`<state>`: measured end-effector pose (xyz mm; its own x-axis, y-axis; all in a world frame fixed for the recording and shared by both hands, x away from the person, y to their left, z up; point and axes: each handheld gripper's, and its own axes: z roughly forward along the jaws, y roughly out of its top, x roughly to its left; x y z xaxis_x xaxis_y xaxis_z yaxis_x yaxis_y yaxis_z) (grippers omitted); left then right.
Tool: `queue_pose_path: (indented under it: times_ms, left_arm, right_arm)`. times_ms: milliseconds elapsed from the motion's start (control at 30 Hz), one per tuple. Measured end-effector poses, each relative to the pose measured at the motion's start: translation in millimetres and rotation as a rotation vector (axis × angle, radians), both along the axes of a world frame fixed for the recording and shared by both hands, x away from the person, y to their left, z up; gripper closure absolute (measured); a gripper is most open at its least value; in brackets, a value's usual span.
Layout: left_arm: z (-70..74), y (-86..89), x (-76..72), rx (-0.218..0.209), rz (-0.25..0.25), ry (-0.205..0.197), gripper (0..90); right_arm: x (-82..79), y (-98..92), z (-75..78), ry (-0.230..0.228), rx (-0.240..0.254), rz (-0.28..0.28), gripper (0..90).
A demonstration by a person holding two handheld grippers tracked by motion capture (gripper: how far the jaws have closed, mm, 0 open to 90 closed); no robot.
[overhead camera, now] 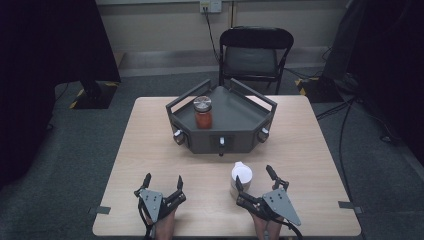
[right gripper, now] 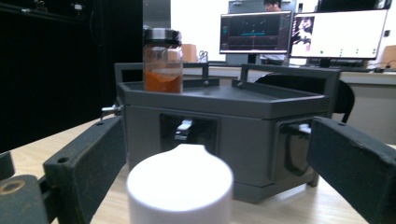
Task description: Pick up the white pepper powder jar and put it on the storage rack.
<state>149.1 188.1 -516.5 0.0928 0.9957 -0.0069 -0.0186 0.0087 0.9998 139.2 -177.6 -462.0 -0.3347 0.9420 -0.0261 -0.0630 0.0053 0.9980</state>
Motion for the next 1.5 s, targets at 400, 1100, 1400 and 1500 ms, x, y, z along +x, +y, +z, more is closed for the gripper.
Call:
queue_pose_path:
  times_ms: [400,1100,1400,1500]
  left_arm:
    - [0.0,0.0,0.0,0.000,0.000,0.000,0.0]
    - [0.0,0.4,0.0,0.000,-0.002,0.000,0.0]
    - [0.0,0.4,0.0,0.000,-0.002,0.000,0.0]
    - [0.0,0.4,0.0,0.000,-0.002,0.000,0.0]
  right_arm:
    - [9.3,7.4,-3.0,0.055,-0.012,0.027,12.0]
    - [16.9,10.7,-11.9,0.128,-0.010,0.037,19.0]
    - [17.0,8.5,-13.5,0.136,-0.004,0.047,25.1]
    - [18.0,8.5,-13.3,0.141,-0.008,0.052,27.0]
